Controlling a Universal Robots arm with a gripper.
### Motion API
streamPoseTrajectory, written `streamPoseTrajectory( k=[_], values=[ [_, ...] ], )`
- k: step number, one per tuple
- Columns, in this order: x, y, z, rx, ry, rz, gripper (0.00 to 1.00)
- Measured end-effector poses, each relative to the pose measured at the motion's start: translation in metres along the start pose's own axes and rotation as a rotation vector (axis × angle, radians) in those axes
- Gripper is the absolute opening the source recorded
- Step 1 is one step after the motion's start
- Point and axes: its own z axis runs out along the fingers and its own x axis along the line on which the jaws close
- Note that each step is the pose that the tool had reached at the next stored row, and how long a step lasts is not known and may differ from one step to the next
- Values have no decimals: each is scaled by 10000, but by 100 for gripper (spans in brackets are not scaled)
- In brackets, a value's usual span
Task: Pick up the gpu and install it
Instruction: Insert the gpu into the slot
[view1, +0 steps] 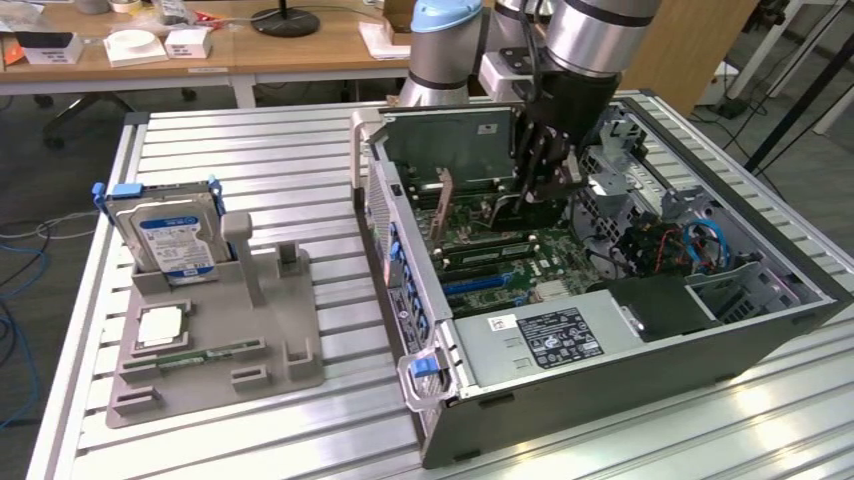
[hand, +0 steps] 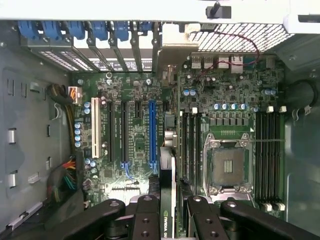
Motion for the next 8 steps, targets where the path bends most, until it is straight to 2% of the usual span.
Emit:
streamPoseTrajectory(
  k=[4,8],
  values=[
    [31,-1,8,1,-4,-2,26],
    [46,-3,77,3,-1,-3,26]
  ],
)
